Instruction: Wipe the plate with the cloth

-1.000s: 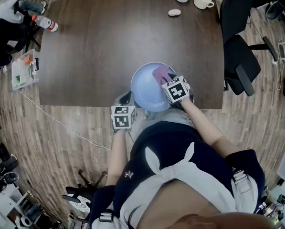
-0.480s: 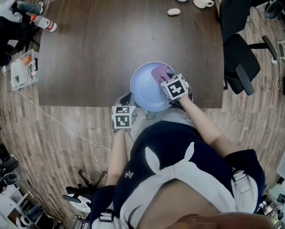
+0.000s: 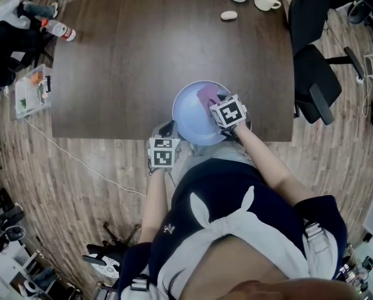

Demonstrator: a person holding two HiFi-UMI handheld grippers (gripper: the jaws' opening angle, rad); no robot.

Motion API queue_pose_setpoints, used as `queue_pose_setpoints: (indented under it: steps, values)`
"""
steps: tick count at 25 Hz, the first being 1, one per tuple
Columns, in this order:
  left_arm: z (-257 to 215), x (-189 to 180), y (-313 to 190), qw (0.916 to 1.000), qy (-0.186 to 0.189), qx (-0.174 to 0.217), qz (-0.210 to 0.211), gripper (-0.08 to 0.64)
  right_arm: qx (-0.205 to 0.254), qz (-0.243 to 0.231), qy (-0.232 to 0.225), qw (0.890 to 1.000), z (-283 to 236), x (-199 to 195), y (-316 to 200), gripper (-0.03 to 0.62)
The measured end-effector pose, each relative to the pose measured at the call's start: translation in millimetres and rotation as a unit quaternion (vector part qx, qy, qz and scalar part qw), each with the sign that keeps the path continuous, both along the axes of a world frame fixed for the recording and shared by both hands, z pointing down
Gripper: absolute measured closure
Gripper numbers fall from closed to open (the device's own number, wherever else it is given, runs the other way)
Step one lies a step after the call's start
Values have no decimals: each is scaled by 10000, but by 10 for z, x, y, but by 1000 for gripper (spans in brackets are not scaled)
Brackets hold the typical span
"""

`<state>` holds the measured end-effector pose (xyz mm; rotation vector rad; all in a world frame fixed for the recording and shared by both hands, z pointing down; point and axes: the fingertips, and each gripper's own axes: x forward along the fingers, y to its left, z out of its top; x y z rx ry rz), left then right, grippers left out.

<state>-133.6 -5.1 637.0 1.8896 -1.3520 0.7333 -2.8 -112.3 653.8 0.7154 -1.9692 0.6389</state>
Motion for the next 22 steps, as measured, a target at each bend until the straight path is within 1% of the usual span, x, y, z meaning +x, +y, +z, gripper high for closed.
queue_pose_setpoints:
  steps: [5, 11, 22]
  values:
    - [-16, 4, 23, 10000, 6, -72, 26, 555, -61, 1, 28, 10000, -4, -31, 10, 476]
    - [-6, 7, 21, 9999, 131, -43, 15, 555, -137, -29, 21, 9999, 12, -121, 11, 476]
    - [-17, -19, 3, 9998, 129, 16, 116, 555, -167, -116, 0, 9998, -4, -250, -11, 476]
